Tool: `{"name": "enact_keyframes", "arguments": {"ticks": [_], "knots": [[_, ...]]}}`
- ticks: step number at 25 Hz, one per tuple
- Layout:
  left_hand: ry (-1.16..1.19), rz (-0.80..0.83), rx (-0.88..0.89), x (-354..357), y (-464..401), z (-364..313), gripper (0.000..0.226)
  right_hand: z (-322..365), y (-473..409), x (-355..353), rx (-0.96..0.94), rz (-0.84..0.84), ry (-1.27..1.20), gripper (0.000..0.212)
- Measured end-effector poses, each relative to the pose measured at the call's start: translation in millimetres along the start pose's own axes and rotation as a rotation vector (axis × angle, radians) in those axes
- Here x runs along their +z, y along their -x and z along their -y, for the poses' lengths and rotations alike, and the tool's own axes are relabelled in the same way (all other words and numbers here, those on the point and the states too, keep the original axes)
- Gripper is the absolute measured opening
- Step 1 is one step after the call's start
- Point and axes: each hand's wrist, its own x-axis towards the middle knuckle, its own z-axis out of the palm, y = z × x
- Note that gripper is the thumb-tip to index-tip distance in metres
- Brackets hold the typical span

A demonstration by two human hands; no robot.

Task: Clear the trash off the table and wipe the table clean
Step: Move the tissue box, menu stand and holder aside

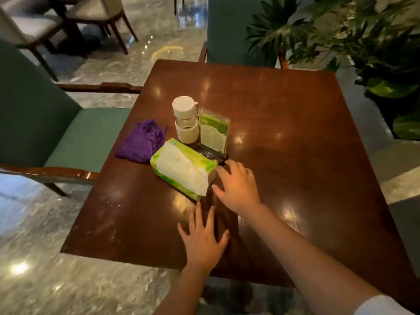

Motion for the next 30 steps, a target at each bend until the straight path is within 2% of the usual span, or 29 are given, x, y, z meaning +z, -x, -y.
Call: {"name": "enact_keyframes", "arguments": {"ticks": [4, 7, 11, 16, 21, 25, 30], "knots": [[-0.049, 0.06, -0.056, 29.1, -0.9, -4.7, 0.08, 11.1, -33.3, 13.2, -0.033, 0.159, -0.026, 0.073], [-0.058, 0.022, -0.055, 41.1, -1.6, -1.3, 0.083, 22.2, -49.2, 34.9, -0.071, 0.267, -0.031, 0.091], [-0.055, -0.03, -0.053, 44.8, -1.7, -1.0, 0.082, 23.7, -61.1, 54.9, -0.067, 0.303, -0.062, 0.105], [-0.07, -0.052, -0.06, 46.7, -1.6, -1.7, 0.082, 22.8, -56.9, 57.4, -0.169, 0.107, -0.095, 0.089], [-0.086, -0.053, -0.07, 47.3, -2.6, -2.6, 0.083, 18.4, -52.5, 31.3, -0.261, -0.053, -0.179, 0.068], [-0.1, -0.056, -0.075, 46.4, -2.6, -3.6, 0.082, -18.8, -10.0, 19.8, -0.208, -0.221, -0.272, 0.068], [-0.127, -0.057, -0.071, 49.1, -0.6, -3.8, 0.081, -90.2, 78.3, 29.1, -0.064, -0.393, -0.237, 0.072]]}}
